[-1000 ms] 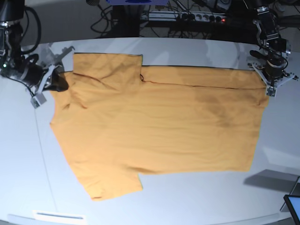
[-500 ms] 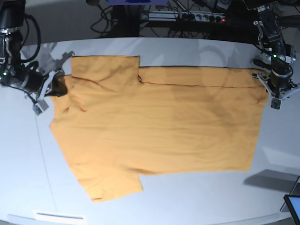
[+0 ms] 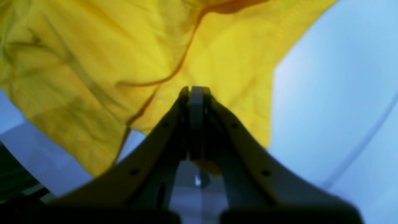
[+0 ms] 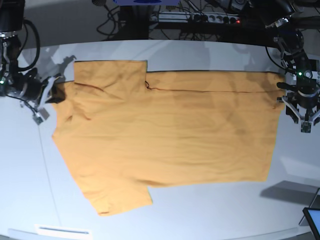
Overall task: Fold the T-shirt properly
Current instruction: 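Open both grippers and move them outward to the shirt's side edges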
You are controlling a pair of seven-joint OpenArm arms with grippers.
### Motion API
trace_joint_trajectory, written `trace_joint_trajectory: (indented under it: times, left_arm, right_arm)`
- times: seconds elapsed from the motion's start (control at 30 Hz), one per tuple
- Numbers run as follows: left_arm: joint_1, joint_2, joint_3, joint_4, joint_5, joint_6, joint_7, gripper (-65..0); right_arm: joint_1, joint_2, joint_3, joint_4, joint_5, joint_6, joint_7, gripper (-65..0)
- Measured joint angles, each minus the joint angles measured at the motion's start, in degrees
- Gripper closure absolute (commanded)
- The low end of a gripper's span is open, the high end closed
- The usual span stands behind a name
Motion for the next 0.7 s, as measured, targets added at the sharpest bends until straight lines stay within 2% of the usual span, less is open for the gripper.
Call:
trace_joint_trajectory:
  times: [0.07, 0.23, 0.43, 0.6, 0.7]
  left_arm:
    - [-0.76, -0.15, 0.00, -0.92, 0.11, -0.04, 1.01, -36.8]
    - [-3.21, -0.24, -0.22, -3.85, 0.20, 0.02, 1.22, -38.0]
    - [-6.91, -2.01, 0.33, -10.51, 0.02, -0.04, 1.29, -38.0]
    - [-8.52, -2.71, -0.28, -11.72, 0.46, 0.02, 1.79, -38.0]
    - [-8.33, -2.58, -0.26, -11.56, 0.28, 0.02, 7.15, -38.0]
  right_arm:
    - [0.00, 0.22, 3.06, 2.38, -0.37, -0.15, -2.54, -4.6]
    - [2.29, -0.09, 10.19, 7.74, -0.02, -0.15, -6.36, -21.6]
    - [9.22, -0.24, 10.54, 5.18, -0.02, 0.13, -7.48, -23.6]
    - [19.52, 0.81, 1.53, -5.57, -0.15, 0.09, -6.73, -23.6]
    - [24.41, 2.12, -5.60, -10.88, -0.11, 0.00, -3.78, -24.5]
